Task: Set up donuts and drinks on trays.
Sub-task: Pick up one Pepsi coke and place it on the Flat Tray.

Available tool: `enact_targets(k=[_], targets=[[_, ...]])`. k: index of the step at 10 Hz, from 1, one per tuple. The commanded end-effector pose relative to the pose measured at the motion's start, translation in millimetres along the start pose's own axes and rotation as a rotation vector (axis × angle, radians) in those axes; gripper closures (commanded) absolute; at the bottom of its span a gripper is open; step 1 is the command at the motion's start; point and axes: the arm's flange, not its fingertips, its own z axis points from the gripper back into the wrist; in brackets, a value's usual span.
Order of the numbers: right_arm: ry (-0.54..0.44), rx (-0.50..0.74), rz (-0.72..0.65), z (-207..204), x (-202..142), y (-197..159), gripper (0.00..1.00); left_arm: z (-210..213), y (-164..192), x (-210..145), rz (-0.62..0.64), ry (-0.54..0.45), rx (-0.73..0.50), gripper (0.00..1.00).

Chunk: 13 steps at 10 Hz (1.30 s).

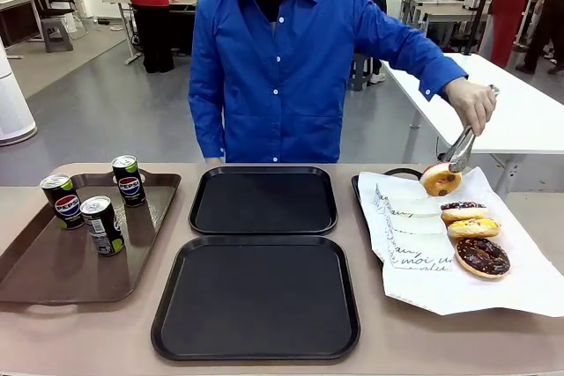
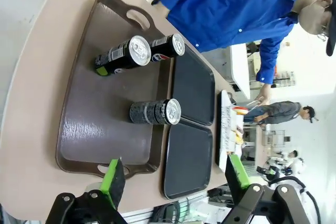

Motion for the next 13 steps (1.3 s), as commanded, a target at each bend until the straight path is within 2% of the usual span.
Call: enact_targets(k=[1,3,5,7,9,11,13], targets=[[-0.005,0.014,0.007,1,0,-1,0.0,-13,-45,16,-0.123,-0.028,0.152,0.0],[-0.005,0.014,0.007,1,0,-1,0.0,-37,-99,27,-0.284,0.065,0.305,0.0],[-0.005,0.014,0.007,1,0,-1,0.0,-78,-124,35,-0.374,0.182,0.5,0.0],[-0.005,0.014,0.007,1,0,-1,0.0,-127,-145,27,-0.432,0.291,0.591,0.0],[-0.005,0.014,0.007,1,0,-1,0.0,-179,-162,3,-0.52,0.331,0.674,0.0],[-0.005,0.014,0.007,1,0,-1,0.0,-225,-173,-18,-0.584,0.329,0.741,0.0],[-0.005,0.014,0.007,1,0,-1,0.0,-270,-163,-29,-0.579,0.312,0.841,0.0]])
